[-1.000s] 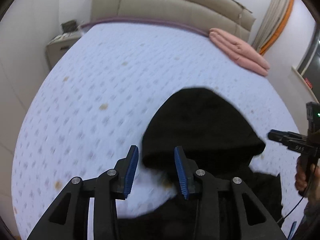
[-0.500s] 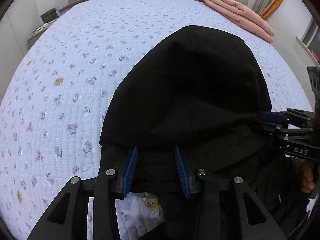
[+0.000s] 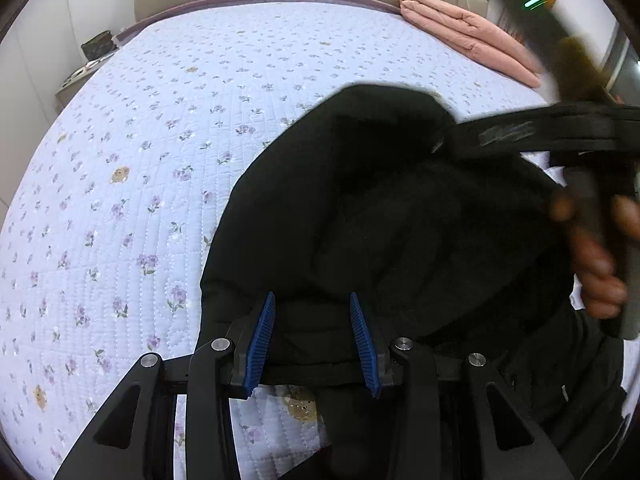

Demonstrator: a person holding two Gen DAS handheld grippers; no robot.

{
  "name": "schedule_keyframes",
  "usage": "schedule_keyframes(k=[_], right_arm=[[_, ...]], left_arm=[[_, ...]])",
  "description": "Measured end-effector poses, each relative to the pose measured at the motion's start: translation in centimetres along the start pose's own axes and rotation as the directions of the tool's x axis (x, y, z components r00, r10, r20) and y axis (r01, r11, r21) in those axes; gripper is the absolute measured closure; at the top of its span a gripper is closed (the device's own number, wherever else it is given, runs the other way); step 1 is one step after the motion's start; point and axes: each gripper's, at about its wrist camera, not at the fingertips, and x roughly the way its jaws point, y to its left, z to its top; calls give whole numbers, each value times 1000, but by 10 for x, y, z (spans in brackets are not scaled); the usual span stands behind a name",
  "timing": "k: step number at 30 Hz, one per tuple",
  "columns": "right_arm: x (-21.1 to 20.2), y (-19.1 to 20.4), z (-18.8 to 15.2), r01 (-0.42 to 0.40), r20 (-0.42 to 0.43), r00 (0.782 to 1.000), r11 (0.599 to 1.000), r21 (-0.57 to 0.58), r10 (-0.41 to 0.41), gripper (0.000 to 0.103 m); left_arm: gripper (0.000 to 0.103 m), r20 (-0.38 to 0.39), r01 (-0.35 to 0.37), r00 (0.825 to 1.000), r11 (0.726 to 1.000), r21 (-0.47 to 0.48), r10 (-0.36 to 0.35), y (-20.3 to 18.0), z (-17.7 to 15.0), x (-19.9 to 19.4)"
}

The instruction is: Fold large clothes

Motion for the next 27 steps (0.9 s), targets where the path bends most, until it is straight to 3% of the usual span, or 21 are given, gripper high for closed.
schedule_keyframes(k=[2, 6, 12, 16, 18, 20, 22, 27], right_arm=[[12, -3, 2, -6, -12, 1000, 1000, 6, 6, 59], [-3, -5, -4, -23, -5, 1000, 999, -27, 23, 59], [-81, -25, -37, -76, 60, 995, 997, -28, 78, 55], [-111, -60, -56, -78, 66, 995, 997, 20, 77, 50], [-106, -75, -63, -80, 38, 996, 996, 47, 78, 50], [-96, -87, -68, -98, 7, 995, 991, 90, 98, 50], [-80, -98, -73, -163, -24, 985, 976, 142, 168, 50], [-46, -101, -77, -284, -63, 951, 937, 203, 302, 46]], left_arm=[[63, 8, 5, 1000, 1000, 0, -5, 3, -3, 2], [63, 3, 9, 1000, 1000, -2, -9, 8, -8, -3], [62, 39, 82, 996, 996, 17, -83, 11, 13, -48], [44, 85, 82, 993, 997, 13, -83, 21, 31, -68], [42, 79, 58, 995, 998, -6, -58, 31, 42, -63], [41, 53, 104, 993, 994, -32, -102, 41, 48, -51], [41, -16, 156, 987, 984, -82, -158, 56, 55, -25], [41, -92, 196, 973, 971, -138, -210, 55, 56, 18]])
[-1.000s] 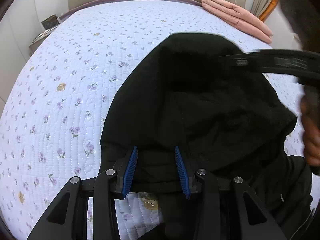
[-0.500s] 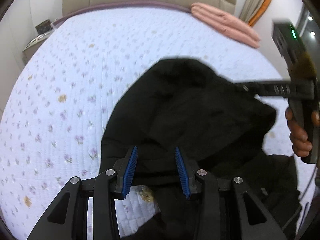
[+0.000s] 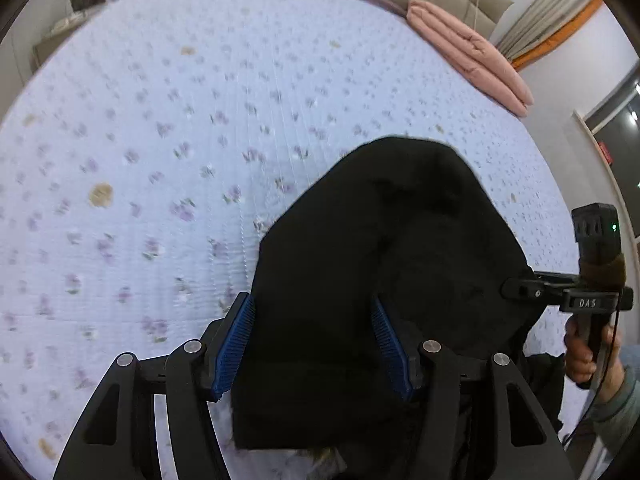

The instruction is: Fold large clothes

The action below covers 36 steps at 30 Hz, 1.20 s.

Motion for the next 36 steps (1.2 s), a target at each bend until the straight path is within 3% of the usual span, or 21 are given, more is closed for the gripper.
schedule_keyframes(k=[4, 5, 6, 8, 10, 19, 27, 29, 31, 33, 36], right_arm=[[11, 4, 4, -30, 2, 1000, 999, -17, 30, 47], [13, 7, 6, -29, 7, 1000, 999, -24, 29, 54], [15, 10, 7, -26, 11, 1000, 999, -32, 27, 63], [14, 18, 6, -17, 20, 1000, 998, -53, 18, 76], [9, 30, 3, 17, 43, 999, 995, -96, -13, 80], [-69, 106, -53, 137, 204, 975, 959, -246, -87, 86], [-146, 184, -173, 273, 333, 931, 886, -375, -147, 88], [-159, 200, -213, 341, 369, 910, 849, -405, -189, 88], [-165, 210, -250, 422, 401, 881, 798, -430, -250, 88], [-157, 206, -283, 483, 373, 865, 755, -444, -335, 86], [-157, 168, -314, 497, 279, 867, 767, -407, -414, 86]], left_arm=[[40, -3, 12, 1000, 1000, -1, -12, -2, 2, 15], [44, 1, -1, 1000, 1000, 3, 1, -2, 1, 19], [51, 3, -20, 1000, 1000, 17, 19, -6, 1, 20], [79, 34, -60, 998, 997, 57, 58, -18, -2, 15], [87, 69, -105, 993, 989, 100, 98, -31, -5, -1], [92, 215, -129, 972, 982, 139, 97, -69, -63, -110], [92, 286, -198, 948, 962, 189, 139, -110, -176, -215], [93, 275, -214, 949, 956, 202, 155, -119, -216, -232], [93, 218, -220, 960, 955, 200, 175, -118, -255, -236], [93, 136, -251, 964, 950, 186, 228, -110, -290, -228], [94, 25, -275, 962, 955, 115, 274, -83, -325, -216]])
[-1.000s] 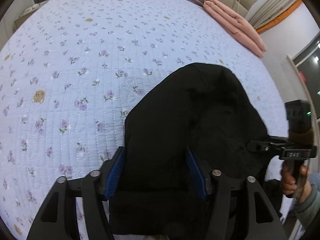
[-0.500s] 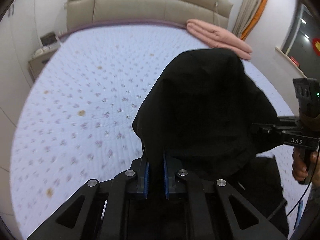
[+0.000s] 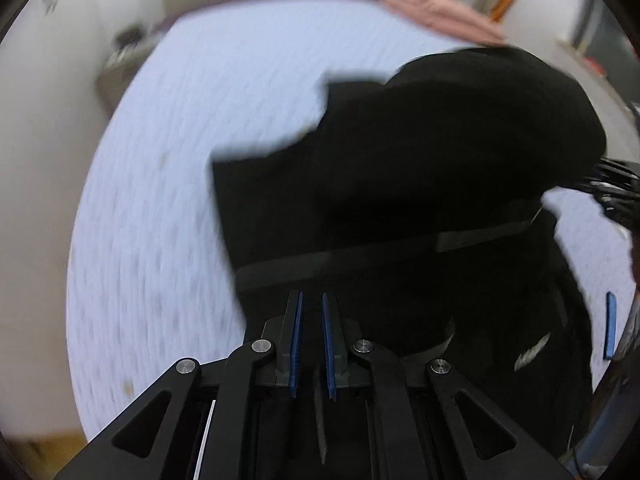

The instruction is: Fold large clothes

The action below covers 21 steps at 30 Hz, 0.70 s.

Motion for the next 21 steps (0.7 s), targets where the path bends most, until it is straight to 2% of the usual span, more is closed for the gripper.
schedule_keyframes(k=[1, 3, 5, 7, 10, 11, 12, 14, 16, 18, 21], right_arm=[[4, -9, -5, -7, -34, 999, 999, 33, 8, 86], [-1, -24, -12, -16, -43, 999, 995, 95, 21, 82], [-6, -34, -3, -24, -24, 999, 989, 143, 28, 80], [-12, -46, 17, -65, 18, 998, 979, 191, 62, 78], [-11, -49, 52, -142, 75, 989, 959, 244, 128, 65], [-8, -48, 67, -165, 91, 985, 952, 257, 146, 55], [-3, -45, 82, -168, 97, 984, 947, 272, 146, 49], [10, -39, 108, -201, 103, 979, 935, 291, 178, 49], [26, -26, 116, -230, 91, 973, 918, 324, 212, 49], [45, -9, 119, -301, 58, 953, 893, 334, 299, 49], [56, 13, 105, -404, 6, 908, 870, 282, 420, 49]], left_arm=[[94, -17, -18, 1000, 1000, -19, 17, 8, -8, 1], [94, -4, -35, 999, 999, -31, 35, 15, -4, -4], [94, 38, -26, 999, 999, -40, 28, 22, 18, -12], [94, 96, -21, 995, 999, -27, 23, 15, 47, -23], [93, 162, 39, 986, 999, -12, -37, 1, 92, -28], [93, 179, 71, 982, 997, -9, -68, -4, 107, -29], [93, 193, 100, 976, 995, -2, -98, -11, 124, -27], [92, 222, 126, 967, 992, 9, -125, -24, 153, -23], [92, 229, 155, 961, 988, 18, -155, -39, 179, -16], [90, 230, 171, 957, 984, 42, -176, -52, 194, -8], [87, 170, 190, 965, 979, 74, -200, -67, 201, 16]])
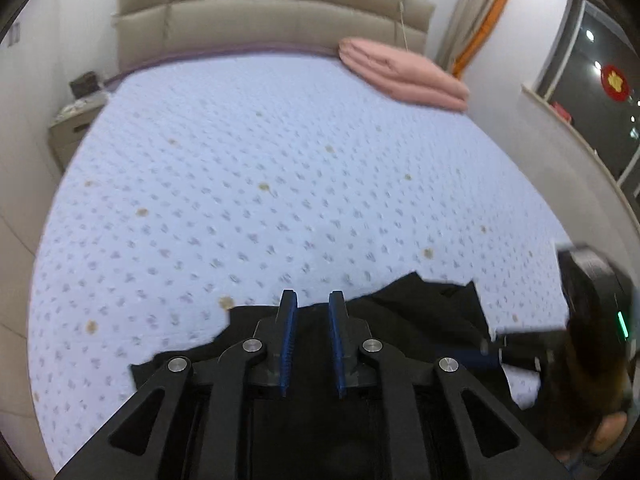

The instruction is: Fold large clothes

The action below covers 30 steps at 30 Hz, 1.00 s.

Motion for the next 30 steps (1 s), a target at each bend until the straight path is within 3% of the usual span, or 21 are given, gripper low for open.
schedule_keyframes(k=[3, 7, 10, 13, 16, 18, 19, 20, 22, 26, 28, 30], right_arm=[[15, 17, -47, -38, -96, 995, 996, -83, 30, 49], [42, 4, -101, -43, -220, 975, 999, -28, 36, 49], [46, -17, -119, -94, -227, 968, 993, 73, 109, 54], [28, -29, -109, -83, -179, 979, 992, 94, 99, 52], [-5, -40, -86, -23, -82, 996, 995, 95, 31, 51], [-23, -50, -69, 13, -13, 1000, 993, 119, -12, 44], [-27, -53, -63, 28, 7, 1000, 991, 128, -29, 42], [-28, -60, -56, 47, 23, 998, 988, 144, -51, 40], [-22, -72, -48, 78, 21, 996, 981, 180, -83, 40], [5, -89, -47, 53, -18, 999, 971, 234, -50, 40], [12, -89, -56, 47, -29, 999, 973, 226, -41, 48], [16, -82, -58, 81, -25, 997, 980, 182, -78, 87]], left_arm=[[87, -97, 8, 995, 1000, -6, -9, -4, -31, 28], [87, -241, -11, 970, 994, -112, -16, 13, -110, 70], [87, -213, -5, 977, 985, -174, -32, 15, -145, 66], [87, -187, 0, 982, 976, -218, -42, 17, -144, 44], [87, -138, -32, 990, 977, -210, 2, 16, -129, 17], [85, -101, -59, 994, 975, -212, 38, 19, -121, 4], [77, -76, -79, 995, 972, -223, 63, 23, -114, -1], [62, -64, -93, 995, 967, -238, 81, 28, -109, -4], [49, -48, -108, 994, 951, -289, 98, 44, -106, -4], [48, -109, -24, 994, 932, -361, -17, 62, -117, 19], [49, -131, -18, 991, 930, -367, -32, 58, -124, 29], [83, -127, -22, 992, 944, -330, -21, 50, -128, 30]])
